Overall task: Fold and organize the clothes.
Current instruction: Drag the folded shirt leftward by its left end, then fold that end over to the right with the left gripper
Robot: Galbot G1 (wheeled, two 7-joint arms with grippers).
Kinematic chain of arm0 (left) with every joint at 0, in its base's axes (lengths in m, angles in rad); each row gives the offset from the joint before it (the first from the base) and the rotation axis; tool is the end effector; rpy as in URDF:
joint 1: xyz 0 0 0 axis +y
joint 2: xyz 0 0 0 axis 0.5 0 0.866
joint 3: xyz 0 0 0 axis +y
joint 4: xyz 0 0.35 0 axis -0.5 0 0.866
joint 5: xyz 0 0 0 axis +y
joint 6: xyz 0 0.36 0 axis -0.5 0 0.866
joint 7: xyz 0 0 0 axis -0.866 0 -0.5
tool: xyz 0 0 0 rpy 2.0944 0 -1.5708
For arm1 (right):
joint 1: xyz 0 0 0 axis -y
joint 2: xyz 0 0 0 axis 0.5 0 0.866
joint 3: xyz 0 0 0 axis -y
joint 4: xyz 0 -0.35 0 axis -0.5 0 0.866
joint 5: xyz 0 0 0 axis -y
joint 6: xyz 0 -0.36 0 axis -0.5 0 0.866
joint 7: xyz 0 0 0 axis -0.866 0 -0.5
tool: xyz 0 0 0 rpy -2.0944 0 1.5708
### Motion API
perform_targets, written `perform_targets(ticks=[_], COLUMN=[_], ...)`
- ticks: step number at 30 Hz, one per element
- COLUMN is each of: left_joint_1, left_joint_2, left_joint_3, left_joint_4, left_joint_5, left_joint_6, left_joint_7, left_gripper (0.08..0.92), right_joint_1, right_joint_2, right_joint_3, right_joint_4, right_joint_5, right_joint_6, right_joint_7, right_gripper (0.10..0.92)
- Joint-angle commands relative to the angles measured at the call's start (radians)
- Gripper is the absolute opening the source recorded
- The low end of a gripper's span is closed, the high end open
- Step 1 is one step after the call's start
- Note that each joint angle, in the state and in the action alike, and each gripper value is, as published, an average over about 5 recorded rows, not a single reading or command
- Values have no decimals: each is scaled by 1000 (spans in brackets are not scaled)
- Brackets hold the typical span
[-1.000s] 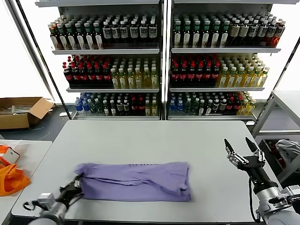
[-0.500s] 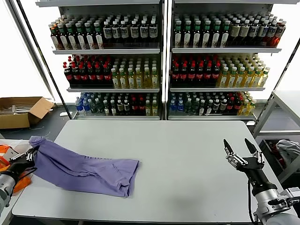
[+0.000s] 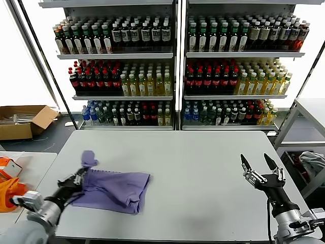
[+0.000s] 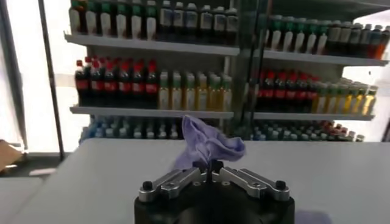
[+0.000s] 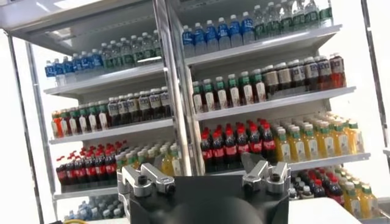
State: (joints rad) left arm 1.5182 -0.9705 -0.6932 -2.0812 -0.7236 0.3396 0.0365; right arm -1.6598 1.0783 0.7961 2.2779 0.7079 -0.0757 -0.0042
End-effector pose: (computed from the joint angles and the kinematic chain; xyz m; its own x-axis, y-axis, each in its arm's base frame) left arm 0.2243 0.1421 -0.2418 -0.9326 0.2206 0.2857 0.1925 0.9735 -0.1232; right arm 0.1768 -0.1198 -0.2068 -0.9884 -0.1428 -0.0525 -0.1491 0.9781 0.1455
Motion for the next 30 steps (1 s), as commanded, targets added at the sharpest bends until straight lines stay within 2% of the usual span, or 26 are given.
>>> perform_targets(ticks=[1, 5, 12, 22, 25, 30], left_joint_1=[-77, -121, -120, -87, -107, -116], left_joint_2=[-171, -176, -173, -179, -187, -168], left_joint_3=[232, 260, 289, 326, 337, 306], left_joint_4=[21, 80, 103, 34, 13, -71], left_joint_5=[82, 65, 66, 70, 60, 8], left_joint_6=[20, 27, 41, 77, 79, 76], left_joint_7=[-5, -17, -19, -36, -87, -169], left_gripper=[95, 95, 95, 102, 157, 302], right_joint_1=[-21, -33, -35, 5, 19, 29], right_joint_2=[19, 25, 23, 17, 13, -1], right_joint_3=[-6, -9, -12, -49, -67, -84], right_joint_4=[0, -5, -17, -33, -31, -21], right_joint_5=[-19, -29, -46, -66, -69, -71], right_joint_6=[12, 18, 27, 26, 21, 11], right_joint_7=[-32, -40, -43, -41, -39, -37], right_gripper=[823, 823, 823, 823, 823, 823])
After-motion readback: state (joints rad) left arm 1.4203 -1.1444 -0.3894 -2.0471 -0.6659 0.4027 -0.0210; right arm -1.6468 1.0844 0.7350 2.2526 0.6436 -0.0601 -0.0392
